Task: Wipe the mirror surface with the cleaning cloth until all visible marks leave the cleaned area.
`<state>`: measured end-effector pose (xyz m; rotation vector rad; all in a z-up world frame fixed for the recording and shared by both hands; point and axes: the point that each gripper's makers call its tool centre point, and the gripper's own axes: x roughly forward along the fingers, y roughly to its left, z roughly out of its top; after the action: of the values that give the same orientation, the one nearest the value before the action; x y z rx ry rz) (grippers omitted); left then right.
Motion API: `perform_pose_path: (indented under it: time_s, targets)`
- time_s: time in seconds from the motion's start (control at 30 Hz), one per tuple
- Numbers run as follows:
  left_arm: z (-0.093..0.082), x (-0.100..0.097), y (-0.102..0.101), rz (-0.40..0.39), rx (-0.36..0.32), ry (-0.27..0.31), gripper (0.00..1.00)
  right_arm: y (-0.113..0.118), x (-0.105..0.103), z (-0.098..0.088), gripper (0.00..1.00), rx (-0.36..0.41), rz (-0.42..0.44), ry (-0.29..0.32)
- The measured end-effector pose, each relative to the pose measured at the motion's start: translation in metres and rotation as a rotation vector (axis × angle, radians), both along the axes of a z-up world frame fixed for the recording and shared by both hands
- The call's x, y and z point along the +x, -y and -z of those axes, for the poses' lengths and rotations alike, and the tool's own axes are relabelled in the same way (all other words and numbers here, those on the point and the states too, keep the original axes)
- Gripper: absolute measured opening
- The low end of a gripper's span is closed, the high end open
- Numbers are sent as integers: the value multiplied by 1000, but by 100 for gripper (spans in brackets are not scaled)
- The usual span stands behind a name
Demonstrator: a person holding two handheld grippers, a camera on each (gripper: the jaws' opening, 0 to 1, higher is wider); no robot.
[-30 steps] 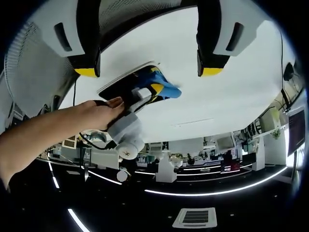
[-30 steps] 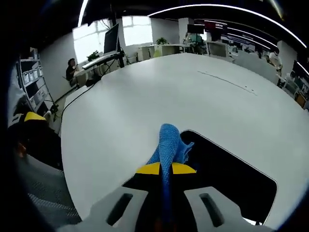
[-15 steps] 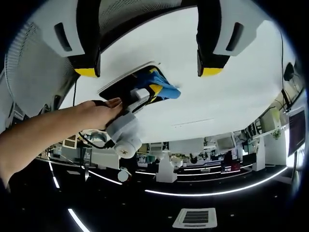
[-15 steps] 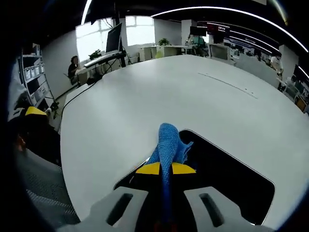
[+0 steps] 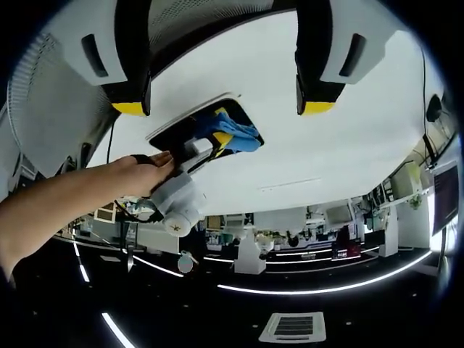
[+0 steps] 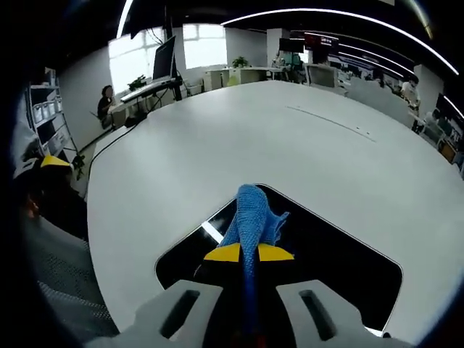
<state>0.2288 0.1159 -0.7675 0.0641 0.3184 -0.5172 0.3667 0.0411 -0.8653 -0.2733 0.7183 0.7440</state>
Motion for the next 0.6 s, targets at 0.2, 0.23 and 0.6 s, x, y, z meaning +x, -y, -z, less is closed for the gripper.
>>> perform_pose_path:
  time_s: [0.2,0.23,0.6]
  targets:
    - [0,-1,1,2,1,-2,81,9,0,0,0,6,16,0]
    - [0,-1,1,3,1,-2,81,10,0,0,0,8,18,-1]
    - [-1,-2,1,3,0,9,81,22,-1,0,0,14,24,1]
